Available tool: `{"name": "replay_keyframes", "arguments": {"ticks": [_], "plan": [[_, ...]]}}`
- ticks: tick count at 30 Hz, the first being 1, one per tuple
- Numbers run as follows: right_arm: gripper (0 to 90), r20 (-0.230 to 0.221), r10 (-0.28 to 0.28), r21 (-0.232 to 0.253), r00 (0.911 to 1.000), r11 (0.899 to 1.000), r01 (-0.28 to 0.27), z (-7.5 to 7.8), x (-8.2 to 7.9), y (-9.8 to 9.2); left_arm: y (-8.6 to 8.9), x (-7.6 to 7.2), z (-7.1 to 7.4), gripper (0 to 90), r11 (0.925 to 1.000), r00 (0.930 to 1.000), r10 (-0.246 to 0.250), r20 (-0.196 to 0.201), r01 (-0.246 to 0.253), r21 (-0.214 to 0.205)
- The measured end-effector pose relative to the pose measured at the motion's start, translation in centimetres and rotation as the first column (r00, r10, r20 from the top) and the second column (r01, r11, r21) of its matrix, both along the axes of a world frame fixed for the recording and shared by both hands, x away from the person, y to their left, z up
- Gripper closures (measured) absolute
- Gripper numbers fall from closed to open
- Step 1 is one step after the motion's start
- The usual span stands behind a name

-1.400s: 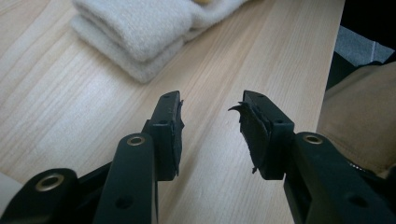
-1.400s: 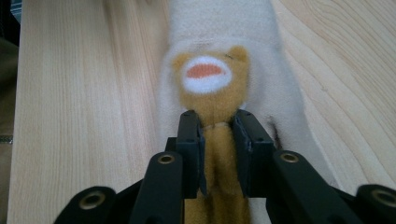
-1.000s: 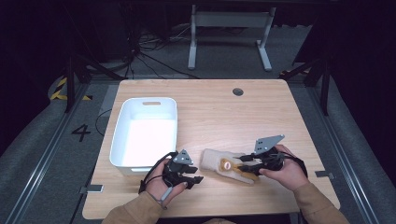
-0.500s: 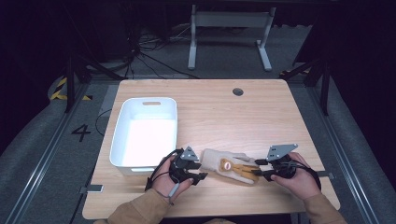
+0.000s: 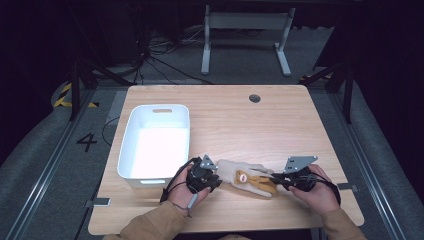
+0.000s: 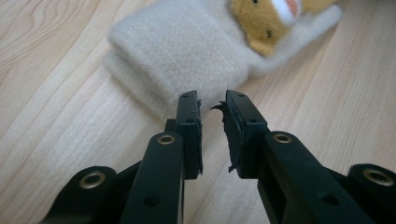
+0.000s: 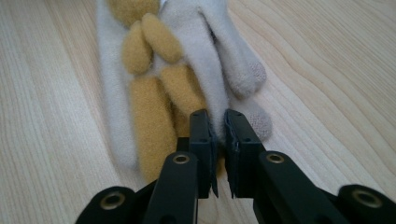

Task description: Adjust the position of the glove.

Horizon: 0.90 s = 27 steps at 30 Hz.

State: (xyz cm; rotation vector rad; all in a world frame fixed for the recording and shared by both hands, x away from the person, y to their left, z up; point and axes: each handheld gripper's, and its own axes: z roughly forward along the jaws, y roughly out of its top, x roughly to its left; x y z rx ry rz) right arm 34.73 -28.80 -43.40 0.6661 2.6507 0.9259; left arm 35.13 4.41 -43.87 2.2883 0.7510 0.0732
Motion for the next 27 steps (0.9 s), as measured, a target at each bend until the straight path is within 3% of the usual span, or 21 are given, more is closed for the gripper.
{"name": "replay_keyframes", "arguments": {"ticks": [2, 4, 6, 7, 8, 9, 12, 13, 15, 19, 27], "plan": [[82.4, 0.006, -0.007, 0.003, 1.0000, 1.000, 0.007, 0.1, 0.0, -0.1, 0.1, -0.3, 0.2, 71.4, 0.9999, 0.9997, 0.013, 0.018, -0.013, 0.001], [82.4, 0.009, -0.005, 0.007, 0.9999, 1.000, 0.005, 0.2, -0.1, -0.1, 0.0, -0.5, 0.6, 64.9, 0.9975, 0.9958, 0.057, 0.071, -0.060, 0.037], [82.4, 0.011, -0.006, 0.012, 0.9999, 1.000, 0.005, 0.2, -0.1, -0.2, 0.0, -0.4, 0.5, 60.8, 0.9967, 0.9955, 0.065, 0.070, -0.068, 0.044], [82.4, 0.007, -0.005, 0.014, 1.0000, 1.000, 0.005, 0.2, 0.0, -0.2, -0.2, -0.1, 0.2, 61.1, 0.9967, 0.9971, 0.066, 0.040, -0.068, 0.046], [82.4, 0.007, -0.005, 0.014, 1.0000, 1.000, 0.005, 0.2, 0.0, -0.2, -0.2, -0.1, 0.2, 61.0, 0.9967, 0.9971, 0.066, 0.040, -0.068, 0.046], [82.4, 0.008, -0.005, 0.016, 1.0000, 1.000, 0.004, 0.2, 0.0, -0.2, -0.5, 0.1, -0.1, 61.4, 0.9954, 0.9978, 0.059, 0.031, -0.061, 0.073], [82.4, 0.009, -0.003, 0.019, 1.0000, 1.000, 0.003, 0.2, 0.0, -0.2, -0.7, 0.2, -0.1, 66.6, 0.9960, 0.9987, 0.050, 0.007, -0.051, 0.074], [82.4, 0.009, -0.004, 0.020, 1.0000, 1.000, 0.004, 0.1, 0.0, -0.2, -0.9, 0.3, -0.1, 69.2, 0.9950, 0.9991, 0.042, 0.000, -0.042, 0.091], [82.5, 0.009, -0.004, 0.021, 1.0000, 1.000, 0.004, 0.2, 0.0, -0.2, -0.9, 0.4, -0.1, 77.9, 0.9954, 0.9993, 0.034, -0.016, -0.032, 0.090], [82.8, 0.029, -0.017, 0.026, 0.9994, 1.000, 0.016, 0.7, -0.1, -0.3, -0.5, 0.3, 0.4, 87.9, 0.9963, 0.9990, 0.044, 0.006, -0.044, 0.074], [83.4, 0.104, -0.058, 0.049, 0.9929, 0.997, 0.053, 2.4, -0.2, -0.6, -0.4, -0.8, 1.2, 88.6, 0.9971, 0.9964, 0.029, 0.080, -0.035, 0.068]]}}
